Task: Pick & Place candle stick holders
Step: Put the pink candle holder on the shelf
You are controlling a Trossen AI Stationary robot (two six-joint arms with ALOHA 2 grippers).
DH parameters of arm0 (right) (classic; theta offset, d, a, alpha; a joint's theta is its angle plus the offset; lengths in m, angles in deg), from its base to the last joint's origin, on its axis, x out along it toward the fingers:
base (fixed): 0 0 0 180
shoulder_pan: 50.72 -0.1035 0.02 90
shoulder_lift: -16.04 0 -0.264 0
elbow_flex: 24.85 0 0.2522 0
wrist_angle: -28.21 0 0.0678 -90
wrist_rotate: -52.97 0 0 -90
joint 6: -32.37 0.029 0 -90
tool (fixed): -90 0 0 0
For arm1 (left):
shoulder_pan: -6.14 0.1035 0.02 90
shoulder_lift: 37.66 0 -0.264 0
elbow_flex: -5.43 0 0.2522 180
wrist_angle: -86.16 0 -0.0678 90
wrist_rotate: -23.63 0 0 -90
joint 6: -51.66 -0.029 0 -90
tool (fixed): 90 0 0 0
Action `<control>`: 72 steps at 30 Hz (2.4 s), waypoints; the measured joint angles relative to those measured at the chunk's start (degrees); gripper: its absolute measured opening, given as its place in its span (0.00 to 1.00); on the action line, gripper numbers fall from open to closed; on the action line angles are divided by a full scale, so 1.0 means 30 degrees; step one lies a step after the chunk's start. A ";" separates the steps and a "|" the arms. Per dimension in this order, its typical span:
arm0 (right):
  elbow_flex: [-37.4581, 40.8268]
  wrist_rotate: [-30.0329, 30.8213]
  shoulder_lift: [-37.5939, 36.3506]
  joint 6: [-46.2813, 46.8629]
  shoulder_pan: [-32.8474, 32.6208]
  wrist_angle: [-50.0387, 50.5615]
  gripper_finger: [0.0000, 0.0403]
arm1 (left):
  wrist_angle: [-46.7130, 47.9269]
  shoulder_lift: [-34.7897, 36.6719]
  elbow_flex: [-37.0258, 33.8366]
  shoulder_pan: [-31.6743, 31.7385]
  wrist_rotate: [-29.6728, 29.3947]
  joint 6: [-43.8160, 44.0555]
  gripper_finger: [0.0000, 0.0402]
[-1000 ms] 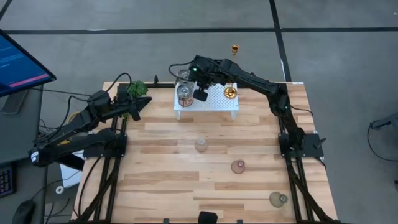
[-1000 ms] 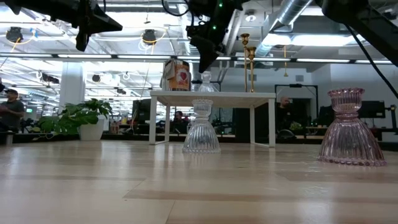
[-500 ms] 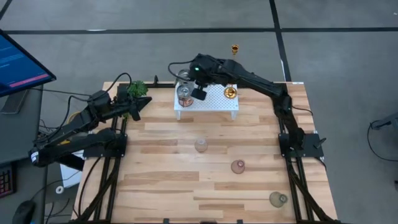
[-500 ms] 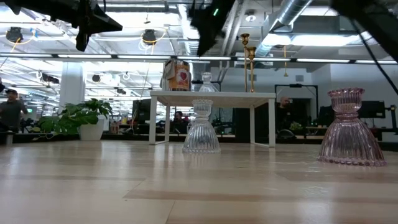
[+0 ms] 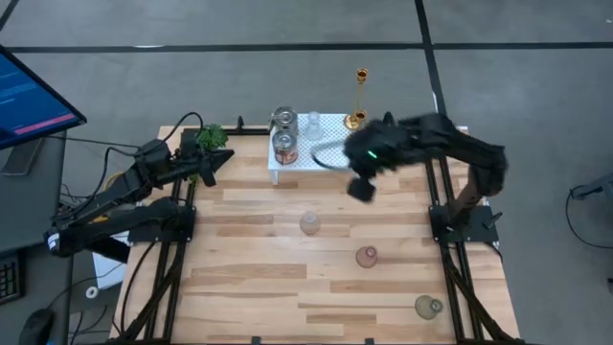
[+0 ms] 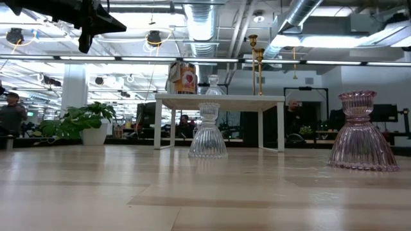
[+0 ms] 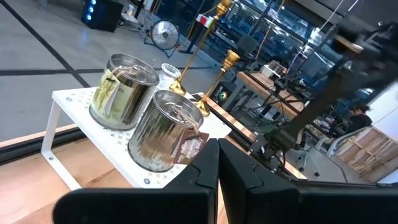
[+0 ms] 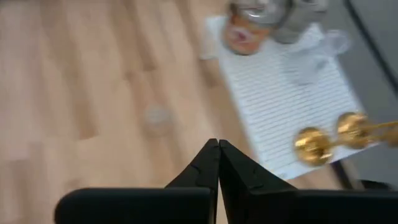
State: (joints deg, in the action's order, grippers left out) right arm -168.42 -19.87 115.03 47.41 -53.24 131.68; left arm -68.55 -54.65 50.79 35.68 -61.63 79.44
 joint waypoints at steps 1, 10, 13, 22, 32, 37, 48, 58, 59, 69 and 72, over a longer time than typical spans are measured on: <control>0.0303 0.0077 -0.0034 0.0965 -0.0594 0.0060 0.00 | -0.0007 0.0005 0.0003 0.0004 0.0003 0.0010 0.01; 0.7434 -0.3862 -0.1459 0.6083 -0.3282 -0.0829 0.19 | -0.0007 -0.0131 0.0003 0.0000 0.0014 0.0395 0.01; 0.9368 -0.4904 -0.1428 0.6993 -0.3929 -0.0684 0.35 | -0.0007 -0.0112 0.0003 0.0000 0.0014 0.0396 0.01; 1.5156 -0.5326 -0.1402 0.8318 -0.5314 -0.2852 0.85 | -0.0007 -0.0119 0.0003 0.0000 0.0508 0.0356 0.02; 1.8375 -0.5551 -0.1447 0.7291 -0.5488 -0.7673 0.97 | -0.0007 -0.0124 0.0003 0.0000 0.0529 0.0365 0.12; 1.9262 -0.5236 -0.1447 0.7283 -0.5530 -0.7795 0.95 | -0.0007 -0.0126 0.0003 0.0000 0.0532 0.0389 0.16; 2.0431 -0.5734 -0.1374 0.6999 -0.5668 -1.0055 0.95 | -0.0007 -0.0126 0.0003 0.0000 0.0532 0.0396 0.17; 2.1644 -0.6008 -0.1359 0.6749 -0.5792 -1.1127 0.86 | -0.0007 -0.0126 0.0003 0.0000 0.0532 0.0399 0.17; 2.1623 -0.5916 -0.1359 0.6669 -0.5775 -1.1216 0.84 | -0.0007 -0.0126 0.0003 0.0000 0.0532 0.0403 0.17; 2.1614 -0.5788 -0.1359 0.6066 -0.5629 -1.1502 0.57 | -0.0007 -0.0126 0.0003 0.0000 0.0532 0.0384 0.17; 2.1614 -0.5936 -0.1360 0.5838 -0.5617 -1.1501 0.41 | -0.0007 -0.0126 0.0003 0.0000 0.0532 0.0379 0.17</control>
State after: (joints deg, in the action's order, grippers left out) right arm -103.58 -37.67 110.95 64.92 -70.09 97.17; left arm -68.58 -55.03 50.80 35.68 -60.04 80.58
